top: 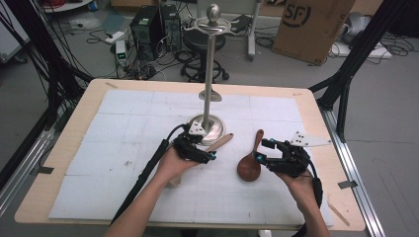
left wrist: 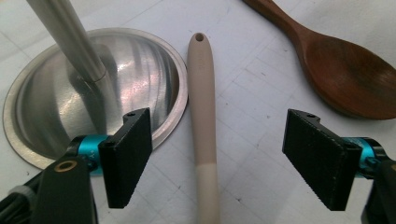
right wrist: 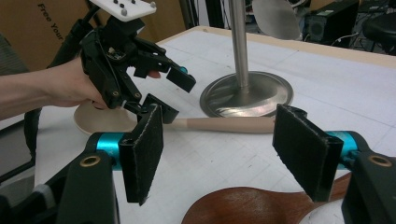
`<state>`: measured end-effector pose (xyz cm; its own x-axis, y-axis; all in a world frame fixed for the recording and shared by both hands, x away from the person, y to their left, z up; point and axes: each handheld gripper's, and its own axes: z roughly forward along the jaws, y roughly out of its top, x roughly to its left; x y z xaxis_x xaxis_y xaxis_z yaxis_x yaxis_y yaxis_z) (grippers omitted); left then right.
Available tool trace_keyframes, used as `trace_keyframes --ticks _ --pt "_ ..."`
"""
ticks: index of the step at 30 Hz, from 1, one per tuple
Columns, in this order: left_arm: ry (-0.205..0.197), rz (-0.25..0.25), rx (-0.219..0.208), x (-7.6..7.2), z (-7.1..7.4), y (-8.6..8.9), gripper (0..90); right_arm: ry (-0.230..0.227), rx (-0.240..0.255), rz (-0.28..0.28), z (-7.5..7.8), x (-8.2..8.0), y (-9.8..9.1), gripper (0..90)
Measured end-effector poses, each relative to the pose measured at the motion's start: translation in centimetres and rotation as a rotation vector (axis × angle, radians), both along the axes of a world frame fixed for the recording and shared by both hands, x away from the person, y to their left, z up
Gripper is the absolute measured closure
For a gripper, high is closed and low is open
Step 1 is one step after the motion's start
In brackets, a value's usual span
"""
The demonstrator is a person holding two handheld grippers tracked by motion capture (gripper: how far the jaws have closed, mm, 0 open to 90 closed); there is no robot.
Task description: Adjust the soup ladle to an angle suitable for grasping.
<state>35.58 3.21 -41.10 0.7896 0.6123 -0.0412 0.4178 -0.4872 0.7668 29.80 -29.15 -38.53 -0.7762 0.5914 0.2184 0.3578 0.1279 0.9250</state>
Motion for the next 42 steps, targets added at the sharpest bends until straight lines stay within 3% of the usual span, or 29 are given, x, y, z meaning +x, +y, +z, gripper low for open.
trace_keyframes --ticks 7,13,18,34,42 --pt "0.027 0.005 0.013 0.4 -0.5 -0.4 29.3 -0.007 0.003 0.0 0.0 0.0 -0.1 32.7" --pt "0.045 0.018 0.051 0.7 -0.9 -0.4 34.6 -0.009 0.005 -0.003 0.0 0.0 -0.2 32.7" --pt "0.063 0.011 0.052 0.8 -1.1 -0.4 39.6 -0.011 0.001 -0.005 0.0 0.0 -0.2 32.7" --pt "0.087 -0.01 0.099 1.0 -1.7 -0.4 54.3 -0.01 -0.016 -0.005 -0.1 0.0 -0.1 32.3" --pt "0.101 -0.016 0.102 1.1 -2.0 -0.6 63.5 -0.011 -0.021 -0.004 -0.1 0.0 -0.1 32.3"
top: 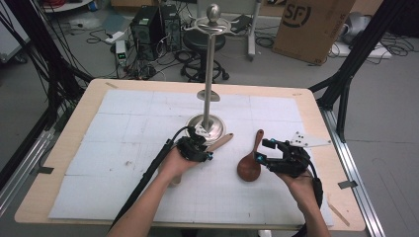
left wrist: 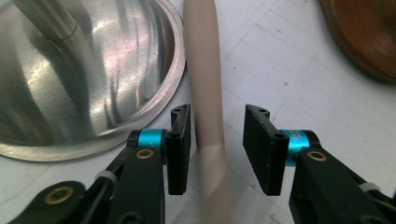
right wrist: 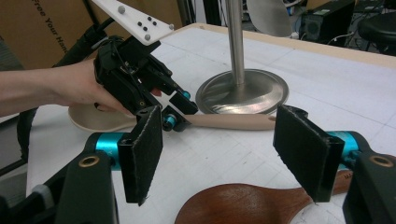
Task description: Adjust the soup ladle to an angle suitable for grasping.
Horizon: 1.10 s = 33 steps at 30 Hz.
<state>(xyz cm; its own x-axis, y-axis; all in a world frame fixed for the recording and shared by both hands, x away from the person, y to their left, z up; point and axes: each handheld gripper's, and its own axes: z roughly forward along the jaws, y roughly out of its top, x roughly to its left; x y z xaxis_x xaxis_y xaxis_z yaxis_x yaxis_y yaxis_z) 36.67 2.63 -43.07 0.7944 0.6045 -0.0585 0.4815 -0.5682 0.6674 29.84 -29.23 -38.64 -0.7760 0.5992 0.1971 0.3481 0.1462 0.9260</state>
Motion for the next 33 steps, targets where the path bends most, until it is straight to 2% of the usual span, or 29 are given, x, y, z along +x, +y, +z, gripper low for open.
trace_keyframes --ticks 4,17,21,30,33 --pt "0.014 0.004 0.019 0.12 -0.2 -0.01 66.1 -0.002 -0.003 0.0 0.01 -0.01 0.04 32.3" --pt "0.0 0.013 0.039 0.04 -0.15 -0.07 74.1 -0.004 -0.02 0.006 -0.08 0.05 0.3 32.3" --pt "0.002 0.021 0.029 0.05 -0.18 -0.11 74.4 0.001 -0.023 0.007 -0.11 0.04 0.41 32.2" --pt "0.005 0.023 0.037 0.03 -0.04 -0.09 75.0 0.0 -0.036 0.012 -0.28 0.16 0.74 32.1" --pt "0.004 0.022 0.024 -0.07 0.11 -0.05 75.0 0.006 -0.037 0.014 -0.35 0.15 0.85 32.1"
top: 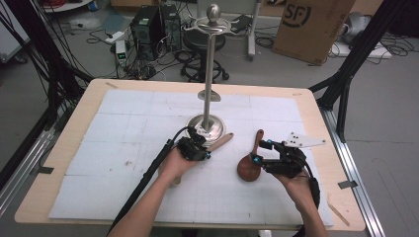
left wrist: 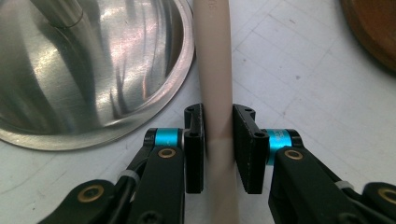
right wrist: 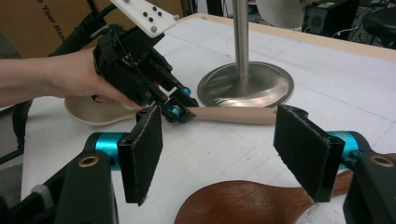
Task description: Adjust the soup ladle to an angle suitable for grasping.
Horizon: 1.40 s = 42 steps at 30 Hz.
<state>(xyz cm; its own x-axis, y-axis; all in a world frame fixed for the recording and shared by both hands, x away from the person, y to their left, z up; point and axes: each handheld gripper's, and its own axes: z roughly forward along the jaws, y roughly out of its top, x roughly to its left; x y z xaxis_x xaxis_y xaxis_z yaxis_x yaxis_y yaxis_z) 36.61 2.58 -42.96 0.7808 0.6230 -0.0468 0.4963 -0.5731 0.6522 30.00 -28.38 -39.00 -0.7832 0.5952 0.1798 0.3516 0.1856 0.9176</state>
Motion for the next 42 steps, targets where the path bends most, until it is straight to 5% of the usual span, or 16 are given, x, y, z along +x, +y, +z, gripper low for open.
trace_keyframes --ticks 27,36,42 --pt "-0.079 -0.103 -0.131 -3.0 4.4 1.3 75.2 0.067 -0.011 0.021 -0.2 1.2 4.6 32.4" --pt "-0.091 -0.128 -0.204 -3.9 5.4 1.5 75.2 0.102 0.027 0.018 -0.1 2.0 6.1 33.9" --pt "-0.096 -0.161 -0.211 -4.4 5.5 1.3 75.0 0.106 0.072 0.033 0.0 2.4 6.8 38.1"
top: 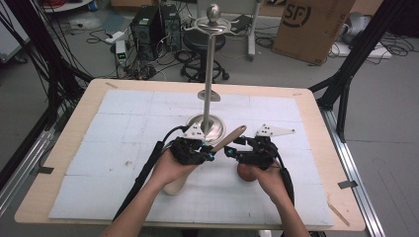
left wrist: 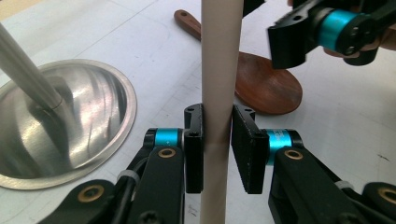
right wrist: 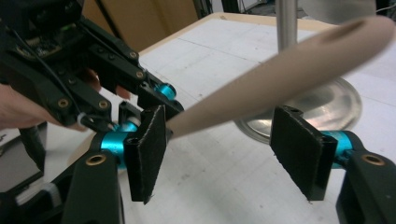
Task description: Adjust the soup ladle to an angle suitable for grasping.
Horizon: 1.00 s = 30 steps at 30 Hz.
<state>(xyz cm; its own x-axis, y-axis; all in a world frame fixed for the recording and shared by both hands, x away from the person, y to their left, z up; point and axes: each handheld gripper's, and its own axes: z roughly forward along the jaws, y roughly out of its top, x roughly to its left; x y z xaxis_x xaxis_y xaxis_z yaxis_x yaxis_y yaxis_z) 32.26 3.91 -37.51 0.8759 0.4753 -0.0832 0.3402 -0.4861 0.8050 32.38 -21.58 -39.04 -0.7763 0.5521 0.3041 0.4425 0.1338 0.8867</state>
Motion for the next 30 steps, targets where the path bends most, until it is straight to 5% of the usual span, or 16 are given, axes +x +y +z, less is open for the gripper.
trace_keyframes --ticks 11,20,30 --pt "0.053 -0.005 -0.006 0.2 -0.6 1.5 68.6 0.003 0.031 -0.008 0.4 0.3 0.8 46.1" --pt "0.048 -0.021 -0.011 -0.1 -0.1 2.3 77.2 0.01 0.031 0.002 1.3 0.6 2.3 50.8" --pt "0.074 -0.038 -0.116 -0.1 0.6 3.1 76.4 0.046 0.074 0.043 3.4 1.2 2.8 64.0"
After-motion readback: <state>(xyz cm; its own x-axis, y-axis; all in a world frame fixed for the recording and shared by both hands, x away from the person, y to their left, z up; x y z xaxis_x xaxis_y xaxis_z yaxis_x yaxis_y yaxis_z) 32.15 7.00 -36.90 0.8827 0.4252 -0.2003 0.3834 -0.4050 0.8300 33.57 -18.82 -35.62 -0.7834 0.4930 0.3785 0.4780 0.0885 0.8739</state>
